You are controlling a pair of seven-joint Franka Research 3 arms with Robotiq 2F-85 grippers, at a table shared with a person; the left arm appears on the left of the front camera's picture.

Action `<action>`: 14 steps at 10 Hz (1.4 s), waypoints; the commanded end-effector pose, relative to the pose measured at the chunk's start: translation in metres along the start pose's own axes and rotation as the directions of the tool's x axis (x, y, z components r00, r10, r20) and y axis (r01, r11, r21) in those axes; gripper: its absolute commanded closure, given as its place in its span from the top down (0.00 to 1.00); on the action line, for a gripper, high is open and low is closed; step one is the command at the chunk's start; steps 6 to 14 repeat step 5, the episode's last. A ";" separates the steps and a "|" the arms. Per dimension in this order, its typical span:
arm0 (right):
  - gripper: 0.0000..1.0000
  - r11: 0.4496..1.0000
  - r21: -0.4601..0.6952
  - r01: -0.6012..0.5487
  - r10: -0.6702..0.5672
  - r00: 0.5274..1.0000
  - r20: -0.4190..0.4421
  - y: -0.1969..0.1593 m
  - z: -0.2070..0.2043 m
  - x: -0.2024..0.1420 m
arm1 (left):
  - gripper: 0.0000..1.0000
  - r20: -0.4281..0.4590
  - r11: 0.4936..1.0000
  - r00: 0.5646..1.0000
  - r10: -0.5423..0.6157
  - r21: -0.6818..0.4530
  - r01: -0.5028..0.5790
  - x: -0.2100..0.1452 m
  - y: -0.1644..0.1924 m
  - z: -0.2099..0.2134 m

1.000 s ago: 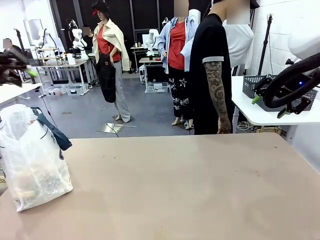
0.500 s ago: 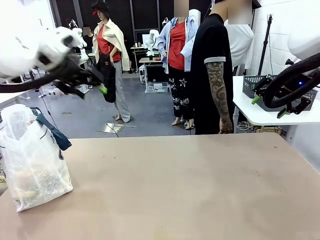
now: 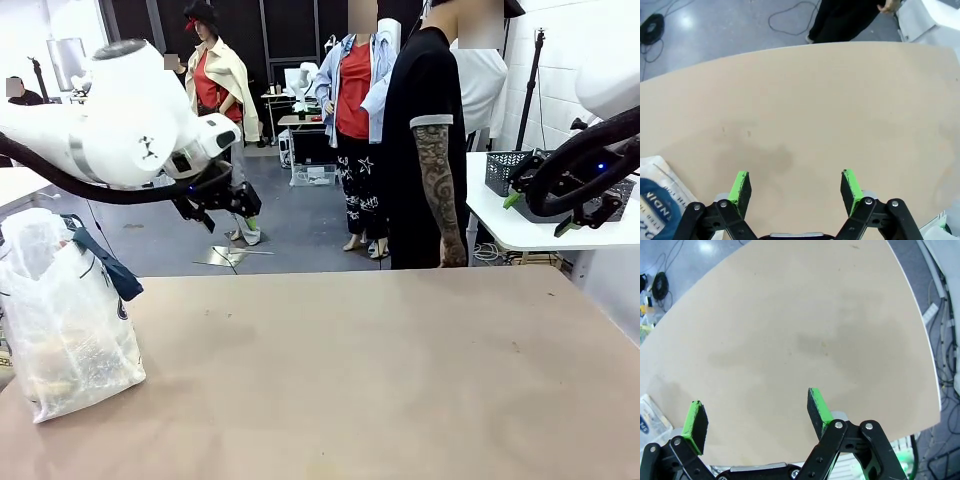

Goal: Transfer purchased items from the store into the shopping bag.
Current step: Move the Reusable shopping bag to the right side of the table.

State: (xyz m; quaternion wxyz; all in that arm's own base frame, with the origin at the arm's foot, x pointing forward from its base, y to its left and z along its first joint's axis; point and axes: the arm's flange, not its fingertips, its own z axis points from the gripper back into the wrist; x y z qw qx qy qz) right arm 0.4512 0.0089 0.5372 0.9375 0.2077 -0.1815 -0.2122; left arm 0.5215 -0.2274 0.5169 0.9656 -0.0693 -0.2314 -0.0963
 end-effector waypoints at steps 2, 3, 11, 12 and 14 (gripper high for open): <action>1.00 1.000 0.000 -0.008 0.008 1.000 -0.006 -0.004 -0.001 -0.002 | 0.93 0.025 1.000 1.000 0.012 0.011 -0.012 -0.005 0.003 0.017; 1.00 1.000 0.000 -0.008 0.008 1.000 -0.006 -0.004 -0.001 -0.002 | 0.93 0.025 1.000 1.000 0.012 0.011 -0.012 -0.005 0.003 0.017; 1.00 1.000 0.000 -0.008 0.008 1.000 -0.006 -0.004 -0.001 -0.002 | 0.93 0.025 1.000 1.000 0.012 0.011 -0.012 -0.005 0.003 0.017; 1.00 1.000 0.000 -0.008 0.008 1.000 -0.006 -0.004 -0.001 -0.002 | 0.93 0.025 1.000 1.000 0.012 0.011 -0.012 -0.005 0.003 0.017; 1.00 1.000 0.000 -0.008 0.008 1.000 -0.006 -0.004 -0.001 -0.002 | 0.93 0.025 1.000 1.000 0.012 0.011 -0.012 -0.005 0.003 0.017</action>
